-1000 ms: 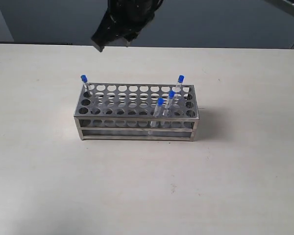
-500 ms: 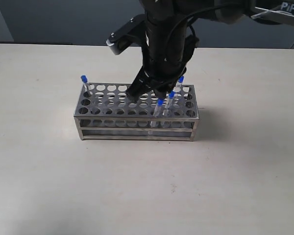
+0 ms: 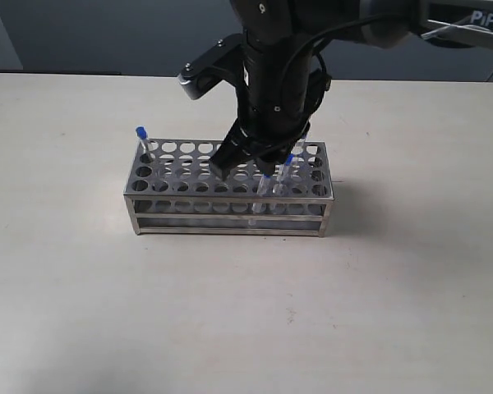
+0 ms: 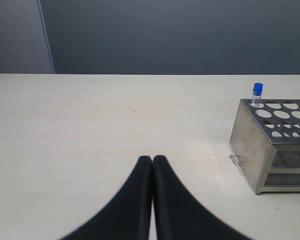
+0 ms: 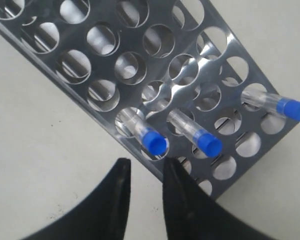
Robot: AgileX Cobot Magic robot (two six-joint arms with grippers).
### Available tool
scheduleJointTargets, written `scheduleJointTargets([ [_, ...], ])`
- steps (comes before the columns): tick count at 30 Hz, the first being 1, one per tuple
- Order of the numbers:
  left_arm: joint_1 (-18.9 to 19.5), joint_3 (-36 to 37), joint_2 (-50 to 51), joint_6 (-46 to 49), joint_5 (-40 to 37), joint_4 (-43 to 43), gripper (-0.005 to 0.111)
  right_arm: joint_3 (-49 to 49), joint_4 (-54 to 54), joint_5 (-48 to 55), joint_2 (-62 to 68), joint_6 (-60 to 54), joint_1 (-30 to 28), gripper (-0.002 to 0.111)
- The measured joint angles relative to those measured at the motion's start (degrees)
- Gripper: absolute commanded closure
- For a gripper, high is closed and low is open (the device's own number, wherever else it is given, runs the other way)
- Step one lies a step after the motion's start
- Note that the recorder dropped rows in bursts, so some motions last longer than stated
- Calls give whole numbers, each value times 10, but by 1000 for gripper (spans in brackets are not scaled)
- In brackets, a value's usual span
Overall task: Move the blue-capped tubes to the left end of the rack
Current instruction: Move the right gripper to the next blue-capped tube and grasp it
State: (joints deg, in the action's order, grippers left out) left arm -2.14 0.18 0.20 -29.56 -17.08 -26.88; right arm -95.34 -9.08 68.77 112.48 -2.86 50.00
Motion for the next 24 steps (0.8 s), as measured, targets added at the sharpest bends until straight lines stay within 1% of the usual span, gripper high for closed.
scheduleJointTargets([
  [4, 0, 0, 0, 0, 0, 0, 106, 0, 0, 0, 0, 1, 0, 59],
  [6, 0, 0, 0, 0, 0, 0, 106, 0, -7, 0, 0, 1, 0, 54],
  [11, 0, 0, 0, 0, 0, 0, 106, 0, -28, 0, 0, 9, 0, 54],
  [21, 0, 0, 0, 0, 0, 0, 106, 0, -8, -10, 18, 12, 0, 54],
  [23, 0, 0, 0, 0, 0, 0, 106, 0, -8, -10, 26, 12, 0, 59],
  [24, 0, 0, 0, 0, 0, 0, 106, 1, -6, -11, 28, 12, 0, 64],
])
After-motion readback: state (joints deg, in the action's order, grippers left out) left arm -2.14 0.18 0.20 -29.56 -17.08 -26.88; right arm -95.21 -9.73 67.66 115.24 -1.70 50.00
